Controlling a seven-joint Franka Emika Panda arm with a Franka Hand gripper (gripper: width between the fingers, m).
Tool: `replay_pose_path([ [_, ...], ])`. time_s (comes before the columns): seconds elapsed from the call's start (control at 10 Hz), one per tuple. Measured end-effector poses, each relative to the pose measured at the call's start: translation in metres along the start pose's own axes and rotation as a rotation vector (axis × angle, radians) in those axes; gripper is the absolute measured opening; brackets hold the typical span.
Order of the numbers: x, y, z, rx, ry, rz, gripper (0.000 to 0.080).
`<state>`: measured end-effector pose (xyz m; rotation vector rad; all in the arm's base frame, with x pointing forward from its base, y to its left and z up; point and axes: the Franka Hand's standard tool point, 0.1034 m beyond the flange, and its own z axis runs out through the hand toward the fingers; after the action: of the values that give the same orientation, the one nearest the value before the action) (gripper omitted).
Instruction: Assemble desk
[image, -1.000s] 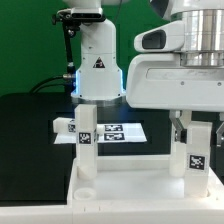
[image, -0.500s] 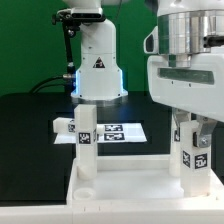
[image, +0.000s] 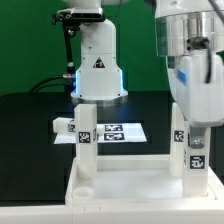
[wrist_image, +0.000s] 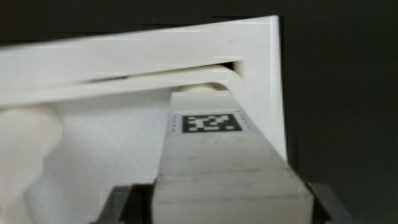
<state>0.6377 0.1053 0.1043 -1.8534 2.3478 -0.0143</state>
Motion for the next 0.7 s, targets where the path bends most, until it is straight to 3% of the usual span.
replay_pose_path([
  [0.1, -0.0004, -0.0008, 0.0007, 0.000, -0.018, 0.153, 0.0286],
  [0.3, 0.0043, -0.0043, -0.0003, 0.075, -0.033, 0.334, 0.0289],
  [0.4, 0.0036, -0.0028, -0.0007, 0.094, -0.039, 0.316, 0.0289],
  [0.6, 0.0036, -0.0017, 0.0002, 0.086, -0.036, 0.292, 0.0297],
  [0.7, 0.0036, -0.0014, 0.0007, 0.085, -0.035, 0.290, 0.0493],
])
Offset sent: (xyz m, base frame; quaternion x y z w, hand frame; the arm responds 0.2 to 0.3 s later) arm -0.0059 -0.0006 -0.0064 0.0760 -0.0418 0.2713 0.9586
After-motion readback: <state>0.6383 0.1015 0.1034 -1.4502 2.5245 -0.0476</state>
